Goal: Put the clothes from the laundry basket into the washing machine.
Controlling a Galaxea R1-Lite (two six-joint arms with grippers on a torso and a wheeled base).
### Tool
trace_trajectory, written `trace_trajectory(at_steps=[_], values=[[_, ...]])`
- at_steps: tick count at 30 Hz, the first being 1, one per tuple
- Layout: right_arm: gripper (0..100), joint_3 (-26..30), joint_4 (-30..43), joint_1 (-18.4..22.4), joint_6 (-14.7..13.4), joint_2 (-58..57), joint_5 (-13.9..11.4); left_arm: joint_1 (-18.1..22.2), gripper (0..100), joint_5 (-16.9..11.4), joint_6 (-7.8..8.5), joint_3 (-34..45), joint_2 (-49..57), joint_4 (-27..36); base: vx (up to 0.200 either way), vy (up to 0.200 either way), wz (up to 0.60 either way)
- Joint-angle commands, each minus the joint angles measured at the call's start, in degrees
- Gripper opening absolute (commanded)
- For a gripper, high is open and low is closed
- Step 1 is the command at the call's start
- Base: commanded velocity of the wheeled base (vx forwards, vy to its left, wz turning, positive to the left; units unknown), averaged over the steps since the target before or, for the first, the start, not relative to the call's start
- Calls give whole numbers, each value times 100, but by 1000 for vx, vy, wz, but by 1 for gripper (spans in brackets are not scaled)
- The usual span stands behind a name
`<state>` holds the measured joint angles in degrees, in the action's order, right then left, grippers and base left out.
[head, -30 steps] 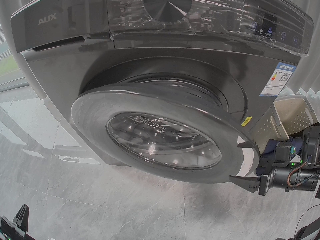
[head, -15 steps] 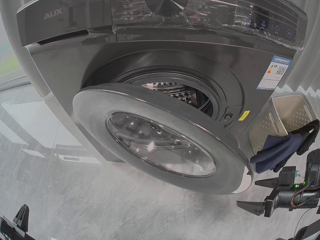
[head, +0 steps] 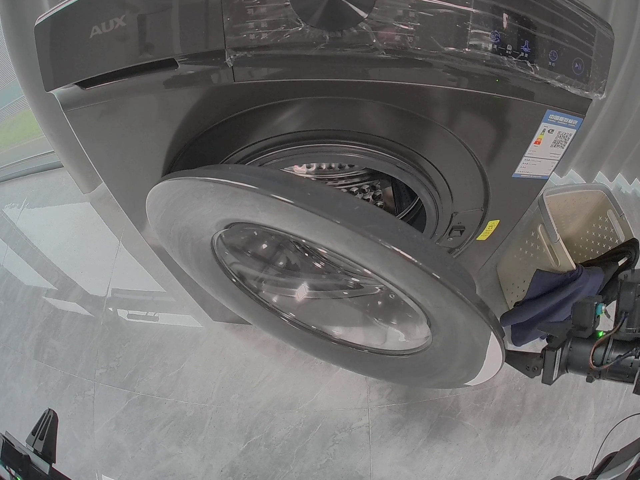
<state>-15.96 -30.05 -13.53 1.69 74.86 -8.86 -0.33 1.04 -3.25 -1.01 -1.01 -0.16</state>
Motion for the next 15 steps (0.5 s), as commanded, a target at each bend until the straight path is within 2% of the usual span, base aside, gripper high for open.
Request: trace_trajectory(at_steps=[1,6,11,15], values=[[100,-505,-1,-396,-73,538,25,-2,0,2,-8,92,66,-2,0,0,0],[100,-399,-1,-914,-196,565,16,-2,0,2,0,92,66,-2,0,0,0],[100,66,-1,-1275,-196,239,-54,-2,0,2,-8,92,57,-2,0,0,0],[100,260,43,-1319,-187,-165,-160,-2,0,2,0,92,66,-2,0,0,0]])
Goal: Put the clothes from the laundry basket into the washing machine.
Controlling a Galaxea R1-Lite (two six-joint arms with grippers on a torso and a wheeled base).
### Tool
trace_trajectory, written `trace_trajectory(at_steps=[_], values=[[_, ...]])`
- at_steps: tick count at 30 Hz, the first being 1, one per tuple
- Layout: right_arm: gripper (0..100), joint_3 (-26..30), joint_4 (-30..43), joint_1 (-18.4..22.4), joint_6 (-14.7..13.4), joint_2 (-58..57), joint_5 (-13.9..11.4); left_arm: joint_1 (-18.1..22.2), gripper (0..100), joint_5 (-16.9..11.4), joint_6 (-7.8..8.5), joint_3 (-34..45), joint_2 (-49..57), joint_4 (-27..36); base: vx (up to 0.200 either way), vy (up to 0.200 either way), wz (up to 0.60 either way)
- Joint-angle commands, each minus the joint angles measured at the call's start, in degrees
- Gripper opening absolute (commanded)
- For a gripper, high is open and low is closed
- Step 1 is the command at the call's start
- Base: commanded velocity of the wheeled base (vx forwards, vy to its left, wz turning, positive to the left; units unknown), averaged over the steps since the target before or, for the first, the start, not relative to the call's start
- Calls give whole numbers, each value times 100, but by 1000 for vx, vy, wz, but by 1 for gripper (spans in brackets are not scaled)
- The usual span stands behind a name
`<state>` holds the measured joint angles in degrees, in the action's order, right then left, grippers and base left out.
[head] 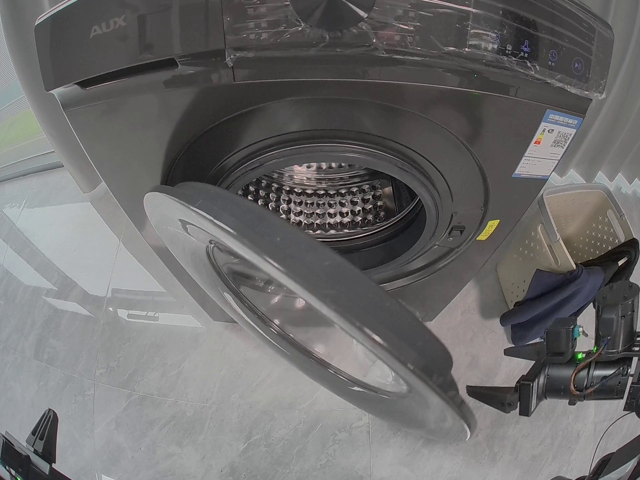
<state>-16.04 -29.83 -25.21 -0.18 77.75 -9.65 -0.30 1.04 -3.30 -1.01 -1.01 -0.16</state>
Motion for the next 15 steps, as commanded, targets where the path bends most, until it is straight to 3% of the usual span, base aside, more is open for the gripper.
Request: trace_trajectory(at_steps=[1,6,9,15], values=[[100,224,21,-133,1,-436,-80,-5,0,2,-4,92,66,-2,0,0,0],[100,-312,-32,218,-175,170,148,-5,0,-7,5,92,66,-2,0,0,0],[100,-531,-32,209,-228,469,289,-5,0,2,5,92,66,-2,-67,0,0],[100,-734,-40,-318,-386,785,315,-5,0,2,5,92,57,-2,-167,0,0]])
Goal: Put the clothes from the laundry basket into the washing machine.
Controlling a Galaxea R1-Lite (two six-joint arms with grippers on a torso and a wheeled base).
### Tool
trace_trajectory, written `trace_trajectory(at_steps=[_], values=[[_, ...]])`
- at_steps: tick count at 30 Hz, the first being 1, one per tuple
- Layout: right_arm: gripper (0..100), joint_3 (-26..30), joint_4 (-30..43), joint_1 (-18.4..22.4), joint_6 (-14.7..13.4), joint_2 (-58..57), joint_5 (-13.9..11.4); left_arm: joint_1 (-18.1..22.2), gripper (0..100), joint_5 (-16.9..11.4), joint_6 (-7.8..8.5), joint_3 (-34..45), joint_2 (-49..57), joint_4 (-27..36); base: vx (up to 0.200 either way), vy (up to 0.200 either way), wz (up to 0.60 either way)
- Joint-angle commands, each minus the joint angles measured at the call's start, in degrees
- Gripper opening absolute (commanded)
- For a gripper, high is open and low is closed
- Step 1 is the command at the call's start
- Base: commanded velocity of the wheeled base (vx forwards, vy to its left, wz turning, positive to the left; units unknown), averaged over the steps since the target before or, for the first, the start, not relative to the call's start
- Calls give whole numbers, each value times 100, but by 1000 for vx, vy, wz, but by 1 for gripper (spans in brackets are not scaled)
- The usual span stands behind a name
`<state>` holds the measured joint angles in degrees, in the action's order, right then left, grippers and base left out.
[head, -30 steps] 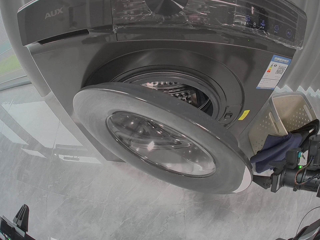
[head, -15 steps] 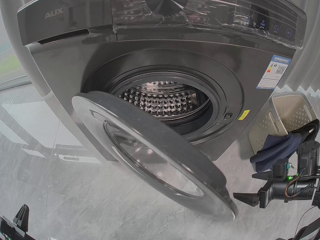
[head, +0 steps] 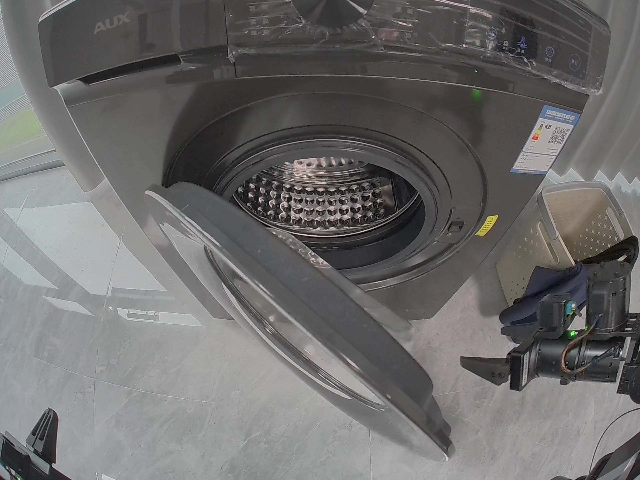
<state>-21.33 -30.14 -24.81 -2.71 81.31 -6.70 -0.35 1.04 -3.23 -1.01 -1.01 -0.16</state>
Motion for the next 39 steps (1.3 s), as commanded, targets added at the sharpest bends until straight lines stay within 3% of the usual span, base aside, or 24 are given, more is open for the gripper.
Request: trace_trajectory(at_steps=[1,5,12,20,25,29,34,39], values=[[100,-205,-28,-499,-195,473,20,0,0,2,-2,92,66,-2,0,0,0],[100,-169,-124,-841,-397,570,90,0,0,2,-2,92,66,-2,0,0,0],[100,-2,-124,-1307,-424,500,117,0,0,2,-2,92,66,-2,0,0,0],[100,103,-124,-1202,-529,324,82,0,0,-7,-2,92,66,-2,0,0,0],[100,-161,-124,-991,-538,517,363,0,0,2,-2,92,66,-2,0,0,0],[100,-266,-124,-1008,-547,763,389,0,0,2,-2,92,66,-2,0,0,0],[100,-275,-177,-1580,-705,860,389,0,0,2,-2,92,66,-2,0,0,0],[100,-187,-766,-1914,-863,869,301,0,0,2,-2,92,66,-2,0,0,0]])
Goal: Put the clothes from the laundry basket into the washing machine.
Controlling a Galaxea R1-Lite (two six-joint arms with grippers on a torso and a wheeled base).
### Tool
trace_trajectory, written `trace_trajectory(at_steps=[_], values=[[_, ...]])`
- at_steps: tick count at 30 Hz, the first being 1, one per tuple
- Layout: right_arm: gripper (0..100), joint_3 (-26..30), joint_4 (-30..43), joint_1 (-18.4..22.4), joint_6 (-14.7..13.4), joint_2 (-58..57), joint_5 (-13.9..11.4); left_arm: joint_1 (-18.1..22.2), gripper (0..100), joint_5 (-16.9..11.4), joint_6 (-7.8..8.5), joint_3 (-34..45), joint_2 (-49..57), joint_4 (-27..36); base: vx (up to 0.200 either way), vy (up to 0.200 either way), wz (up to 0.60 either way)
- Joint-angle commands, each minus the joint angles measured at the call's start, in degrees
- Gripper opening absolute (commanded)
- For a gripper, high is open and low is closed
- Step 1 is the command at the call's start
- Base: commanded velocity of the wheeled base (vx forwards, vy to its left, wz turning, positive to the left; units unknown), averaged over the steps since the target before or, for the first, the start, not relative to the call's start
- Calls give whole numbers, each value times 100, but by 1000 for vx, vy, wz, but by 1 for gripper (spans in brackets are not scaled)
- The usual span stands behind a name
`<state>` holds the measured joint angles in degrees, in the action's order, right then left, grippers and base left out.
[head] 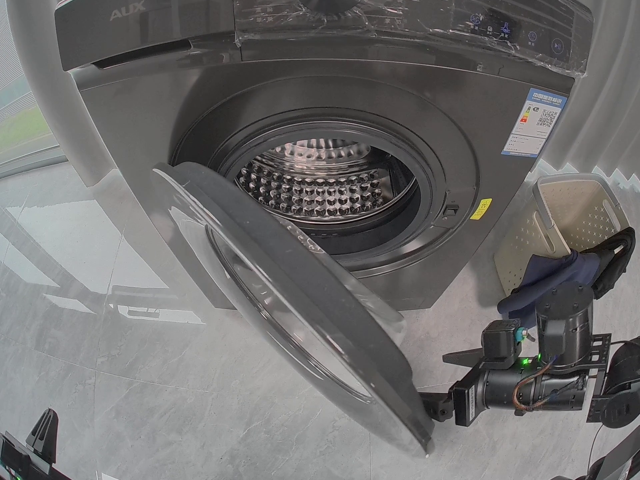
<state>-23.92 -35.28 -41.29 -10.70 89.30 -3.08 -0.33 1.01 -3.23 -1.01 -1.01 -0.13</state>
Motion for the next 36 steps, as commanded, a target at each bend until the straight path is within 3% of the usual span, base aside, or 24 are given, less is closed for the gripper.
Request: trace_trajectory(at_steps=[1,3,6,7,8,9,12,16,22,36], values=[[100,71,-251,-266,-63,70,-61,-2,0,4,-2,92,66,-4,0,0,0],[100,177,-418,-257,-46,26,-184,-2,0,4,-2,92,66,-4,0,0,0],[100,203,-453,-134,-46,18,-131,-2,0,4,-2,92,66,-4,0,0,0],[100,151,-462,279,-20,53,-113,-2,0,-5,-2,92,66,-4,0,0,0],[100,151,-462,279,-20,53,-113,-2,0,-5,-2,92,66,-4,0,0,0],[100,54,-462,789,24,97,-113,-2,0,-5,-2,92,66,-4,0,0,0],[100,-263,-462,1132,7,352,18,-2,0,-5,-2,92,66,-4,0,0,0],[100,-825,-462,1290,-28,756,247,-2,0,-5,-2,92,66,-4,0,0,0],[100,-1238,-462,1106,-20,1266,282,-2,0,-5,-2,92,66,-4,0,0,0],[100,-904,-497,130,-46,1310,300,-2,0,-5,-2,92,66,-4,0,0,0]])
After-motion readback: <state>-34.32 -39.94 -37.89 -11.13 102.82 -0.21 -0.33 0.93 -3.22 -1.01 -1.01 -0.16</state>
